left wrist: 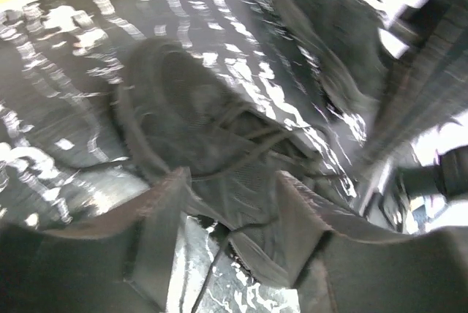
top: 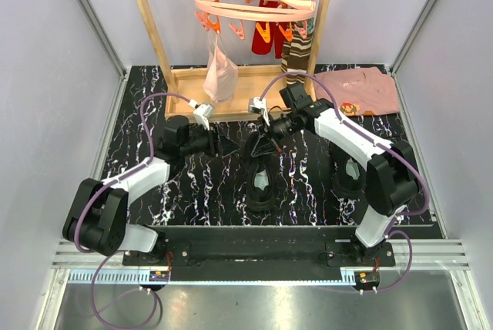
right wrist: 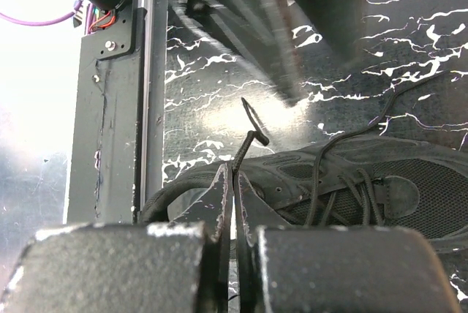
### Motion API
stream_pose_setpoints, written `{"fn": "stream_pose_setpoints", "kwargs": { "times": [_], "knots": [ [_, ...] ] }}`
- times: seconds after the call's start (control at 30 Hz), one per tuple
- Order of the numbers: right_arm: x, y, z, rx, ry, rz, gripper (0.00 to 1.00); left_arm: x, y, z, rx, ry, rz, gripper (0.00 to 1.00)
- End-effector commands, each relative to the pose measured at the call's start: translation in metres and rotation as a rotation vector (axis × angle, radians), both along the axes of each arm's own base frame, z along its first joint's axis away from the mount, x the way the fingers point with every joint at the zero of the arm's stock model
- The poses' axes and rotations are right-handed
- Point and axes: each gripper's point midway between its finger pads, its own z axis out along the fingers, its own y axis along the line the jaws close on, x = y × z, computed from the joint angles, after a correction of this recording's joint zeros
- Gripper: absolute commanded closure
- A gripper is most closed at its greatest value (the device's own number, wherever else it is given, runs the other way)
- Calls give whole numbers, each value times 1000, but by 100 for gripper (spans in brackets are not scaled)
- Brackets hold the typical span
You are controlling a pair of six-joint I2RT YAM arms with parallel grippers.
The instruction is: Tie the shoes
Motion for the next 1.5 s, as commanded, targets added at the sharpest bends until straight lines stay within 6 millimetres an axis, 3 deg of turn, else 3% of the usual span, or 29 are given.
{"fn": "stream_pose_setpoints", "kwargs": {
  "times": [0.0, 0.17, 0.5, 0.7, 1.07, 1.23, 1.27, 1.37, 1.47],
  "knots": [
    [-10, -1, 13, 21, -47, 24, 100, 28, 13, -3, 55, 54, 180, 41],
    [-13, -1, 8, 14, -34, 28, 100, 41, 14, -30, 77, 219, 267, 41],
    [-13, -2, 5, 9, -35, 30, 100, 55, 4, -52, 14, 362, 346, 41],
    [-13, -2, 3, 5, -39, 31, 100, 61, 3, -78, 7, 459, 403, 43],
    [-13, -4, 1, -5, -41, 25, 100, 74, -9, -95, -33, 527, 416, 46],
    [-13, -6, -3, -20, -43, 17, 100, 77, -13, -89, -83, 510, 394, 74],
    [-12, -6, -4, -22, -42, 16, 100, 76, -9, -90, -86, 513, 403, 84],
    [-11, -7, -6, -33, -50, 10, 100, 75, 0, -82, -104, 502, 415, 98],
    [-10, -8, -8, -43, -50, 1, 100, 72, 8, -74, -121, 482, 410, 100]
  ]
}}
